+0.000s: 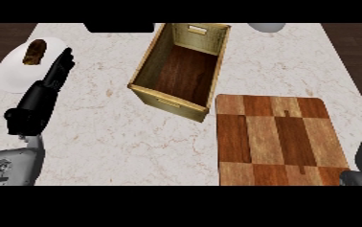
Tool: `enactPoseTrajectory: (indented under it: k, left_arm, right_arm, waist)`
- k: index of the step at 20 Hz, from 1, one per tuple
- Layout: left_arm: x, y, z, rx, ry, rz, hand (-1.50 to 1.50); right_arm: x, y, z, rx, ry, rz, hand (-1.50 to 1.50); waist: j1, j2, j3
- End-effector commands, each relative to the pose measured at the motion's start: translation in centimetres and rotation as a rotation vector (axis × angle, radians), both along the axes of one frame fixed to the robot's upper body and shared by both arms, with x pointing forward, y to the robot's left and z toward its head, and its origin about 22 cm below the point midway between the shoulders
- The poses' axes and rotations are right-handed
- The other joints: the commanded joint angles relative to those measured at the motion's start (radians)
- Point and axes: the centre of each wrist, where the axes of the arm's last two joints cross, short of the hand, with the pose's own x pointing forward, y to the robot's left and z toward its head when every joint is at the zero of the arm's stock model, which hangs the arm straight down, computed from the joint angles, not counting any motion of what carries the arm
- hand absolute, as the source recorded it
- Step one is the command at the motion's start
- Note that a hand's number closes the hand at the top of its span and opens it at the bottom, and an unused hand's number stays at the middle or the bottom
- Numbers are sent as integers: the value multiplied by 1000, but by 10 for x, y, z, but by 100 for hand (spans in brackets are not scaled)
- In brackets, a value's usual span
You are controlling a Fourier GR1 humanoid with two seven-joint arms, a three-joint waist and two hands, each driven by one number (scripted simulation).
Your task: Pick the tomato from the cutting board and place it in the basket
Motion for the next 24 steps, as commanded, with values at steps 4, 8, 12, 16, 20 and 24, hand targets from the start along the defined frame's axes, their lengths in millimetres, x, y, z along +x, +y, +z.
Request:
enactPoseTrajectory:
  k: [4, 8, 12, 16, 20, 24]
  left_arm:
    - [6, -4, 2, 5, -15, -4, 0]
    - [3, 1, 9, -15, -13, -20, 0]
    - [-8, -8, -5, -9, -12, -24, 0]
    - [6, -18, 2, -5, -26, -35, 0]
    - [8, -15, 8, 3, -6, -18, 0]
    - [11, 3, 4, 7, -21, -10, 0]
  right_arm:
    - [-6, 76, 58, 26, 76, 109, 150]
    - [17, 99, 77, 12, 119, 112, 150]
    - [32, 132, 81, 21, 192, 106, 150]
    - [41, 183, 71, -33, 280, 131, 150]
    - [58, 165, 72, -54, 379, 130, 150]
    - [74, 166, 43, -106, 449, 75, 150]
  waist:
    - [9, 4, 0]
    - [20, 7, 0]
    - [26, 8, 0]
    - [27, 11, 0]
    - [16, 10, 0]
    - [15, 13, 0]
